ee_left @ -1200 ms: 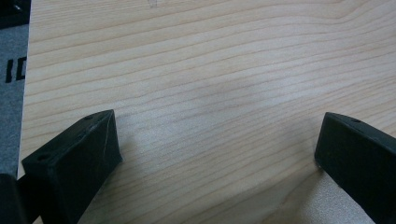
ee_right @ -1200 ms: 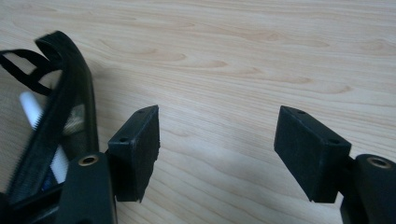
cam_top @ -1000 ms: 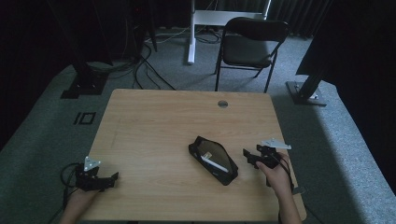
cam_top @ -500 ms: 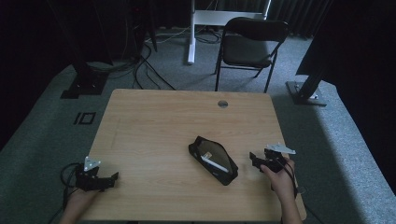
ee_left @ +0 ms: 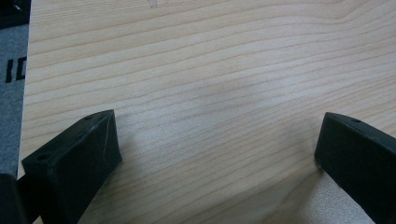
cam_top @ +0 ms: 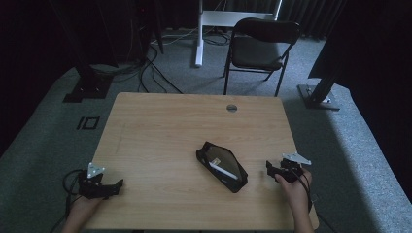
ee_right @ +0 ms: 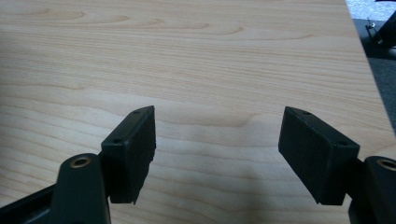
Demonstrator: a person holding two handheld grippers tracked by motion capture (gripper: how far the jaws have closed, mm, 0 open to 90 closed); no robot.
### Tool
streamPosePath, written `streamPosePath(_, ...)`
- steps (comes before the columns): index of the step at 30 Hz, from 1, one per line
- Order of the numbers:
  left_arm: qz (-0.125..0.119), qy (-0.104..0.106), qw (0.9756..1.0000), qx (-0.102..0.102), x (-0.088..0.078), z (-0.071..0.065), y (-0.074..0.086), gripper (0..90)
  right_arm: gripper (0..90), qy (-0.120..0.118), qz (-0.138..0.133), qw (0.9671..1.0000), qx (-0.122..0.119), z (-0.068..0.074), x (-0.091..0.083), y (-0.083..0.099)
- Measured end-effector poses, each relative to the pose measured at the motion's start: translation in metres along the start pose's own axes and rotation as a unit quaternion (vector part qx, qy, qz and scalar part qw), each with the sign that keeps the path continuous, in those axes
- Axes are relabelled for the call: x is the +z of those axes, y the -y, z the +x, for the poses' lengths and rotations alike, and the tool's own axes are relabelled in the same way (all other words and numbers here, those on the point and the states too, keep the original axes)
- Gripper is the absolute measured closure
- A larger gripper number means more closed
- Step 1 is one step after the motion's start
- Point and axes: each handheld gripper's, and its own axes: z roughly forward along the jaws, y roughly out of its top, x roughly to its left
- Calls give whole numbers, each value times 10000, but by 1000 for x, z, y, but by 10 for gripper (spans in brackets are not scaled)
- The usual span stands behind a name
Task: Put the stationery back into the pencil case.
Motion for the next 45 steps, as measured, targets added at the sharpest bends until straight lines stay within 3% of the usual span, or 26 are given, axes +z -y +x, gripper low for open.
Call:
streamPosePath(13, -1, 0, 10000, 0, 0, 0, 0, 1, 197, 434, 30, 9990, 90, -11, -5, 11)
streamPosePath(18, -1, 0, 10000, -1, 0, 0, 0, 1, 187, 698, 352, 9960, 441, -11, -5, 17)
streamPosePath(23, 0, 0, 10000, 0, 0, 0, 0, 1, 166, 750, 404, 9959, 307, -7, -3, 23)
streamPosePath(26, -1, 0, 10000, 0, 0, 0, 0, 1, 161, 753, 462, 9953, 406, -4, -3, 26)
streamPosePath(33, -1, -3, 10000, 4, 0, 0, 0, 1, 138, 756, 340, 9958, 378, -2, -7, 32)
streamPosePath(37, -1, -3, 10000, 7, 0, 0, 0, 1, 138, 672, 338, 9958, 516, -3, -9, 36)
streamPosePath(45, 0, -2, 10000, 8, 0, 0, 0, 1, 123, 603, 349, 9965, 454, -3, -9, 36)
